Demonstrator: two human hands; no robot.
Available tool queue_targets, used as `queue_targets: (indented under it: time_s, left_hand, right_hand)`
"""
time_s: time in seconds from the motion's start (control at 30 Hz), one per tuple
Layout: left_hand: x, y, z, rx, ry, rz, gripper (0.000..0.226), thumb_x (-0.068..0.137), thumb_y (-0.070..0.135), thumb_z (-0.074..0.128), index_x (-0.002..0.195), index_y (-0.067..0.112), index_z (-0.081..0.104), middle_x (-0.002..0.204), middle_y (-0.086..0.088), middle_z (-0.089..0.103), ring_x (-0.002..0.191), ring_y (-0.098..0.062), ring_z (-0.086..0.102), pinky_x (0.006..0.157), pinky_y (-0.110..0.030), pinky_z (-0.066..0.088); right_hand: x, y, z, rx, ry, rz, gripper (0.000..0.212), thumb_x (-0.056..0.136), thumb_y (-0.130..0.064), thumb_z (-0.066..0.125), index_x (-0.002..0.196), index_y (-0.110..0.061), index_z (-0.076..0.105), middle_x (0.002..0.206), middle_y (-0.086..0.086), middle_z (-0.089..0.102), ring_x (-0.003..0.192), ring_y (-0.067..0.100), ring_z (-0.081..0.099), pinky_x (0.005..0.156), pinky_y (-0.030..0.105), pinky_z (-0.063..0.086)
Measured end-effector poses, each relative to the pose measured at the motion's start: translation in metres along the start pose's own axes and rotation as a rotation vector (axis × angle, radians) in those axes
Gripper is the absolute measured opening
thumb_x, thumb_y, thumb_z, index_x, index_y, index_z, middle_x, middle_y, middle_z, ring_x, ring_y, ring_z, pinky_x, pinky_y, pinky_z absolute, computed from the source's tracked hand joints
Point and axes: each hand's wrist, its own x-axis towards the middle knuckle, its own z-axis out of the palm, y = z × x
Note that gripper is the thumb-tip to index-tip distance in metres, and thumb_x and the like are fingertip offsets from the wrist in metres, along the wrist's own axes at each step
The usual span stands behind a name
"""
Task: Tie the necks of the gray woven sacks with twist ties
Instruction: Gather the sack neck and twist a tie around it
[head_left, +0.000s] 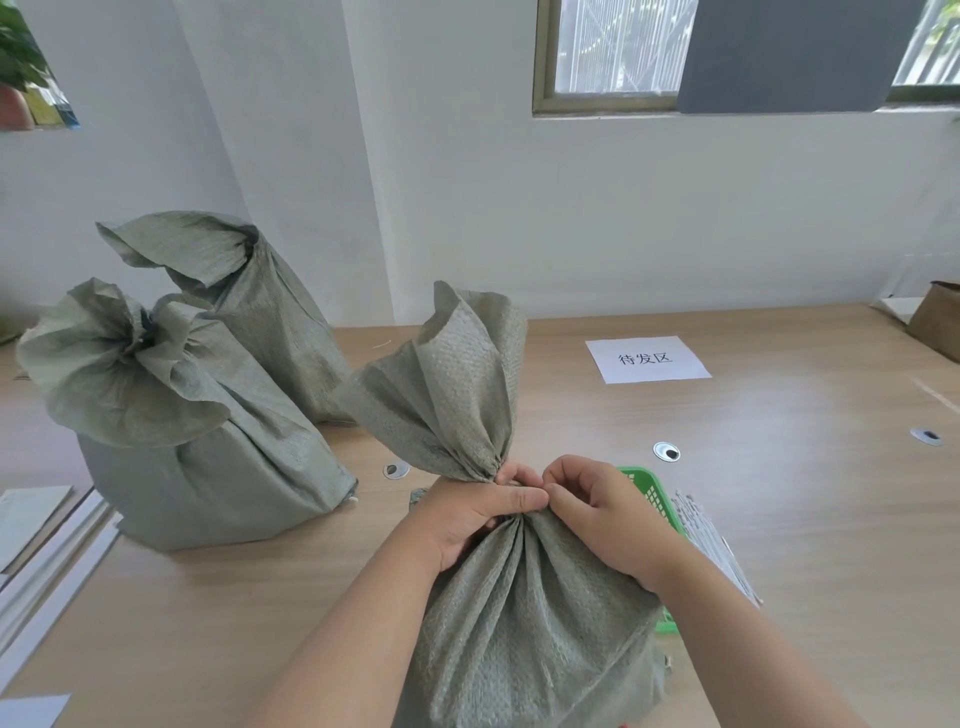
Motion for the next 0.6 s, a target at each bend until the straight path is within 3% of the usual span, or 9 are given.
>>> queue_targets:
  time_s: [0.2,0.37,0.5,0.6]
  left_hand:
    - [0.003,-0.001,0.0,0.082,-0.029,-0.033,0.026,0.064,0.016,0.075,0.052,0.024,0.054,0.07,0.006,0.055,0.066,-0.01,0.049,0.05,-0.021,0.032]
    - [0.008,-0.001,-0.006,0.187,-0.012,-0.026,0.029,0.063,0.018,0.073,0.055,0.024,0.046,0.073,0.009,0.053,0.078,-0.017,0.041,0.057,-0.029,0.026]
    - [0.007,-0.003,-0.006,0.193,-0.03,0.008,0.026,0.067,0.014,0.071,0.064,0.023,0.047,0.075,0.01,0.057,0.072,-0.015,0.044,0.058,-0.028,0.029]
    - [0.004,-0.003,-0.007,0.132,-0.056,0.025,0.022,0.069,0.009,0.073,0.069,0.026,0.058,0.082,0.004,0.059,0.08,-0.015,0.052,0.069,-0.031,0.036]
  right_hand:
    - [-0.006,-0.006,-0.001,-0.072,0.009,-0.001,0.019,0.092,-0.015,0.058,0.074,-0.02,0.057,0.061,-0.012,0.048,0.053,0.003,0.036,0.053,0.02,0.032]
    - [-0.009,-0.006,-0.009,-0.128,0.036,0.033,0.02,0.089,-0.012,0.056,0.071,-0.02,0.053,0.059,-0.011,0.043,0.051,0.005,0.033,0.052,0.021,0.03]
    - [-0.009,-0.006,-0.01,-0.164,0.119,0.043,0.021,0.085,-0.013,0.062,0.069,-0.026,0.059,0.056,-0.013,0.05,0.051,0.005,0.043,0.053,0.018,0.035]
    - [-0.009,-0.012,-0.008,-0.224,0.106,-0.026,0.011,0.084,-0.017,0.071,0.087,-0.027,0.072,0.073,-0.018,0.063,0.069,0.0,0.059,0.063,0.008,0.042]
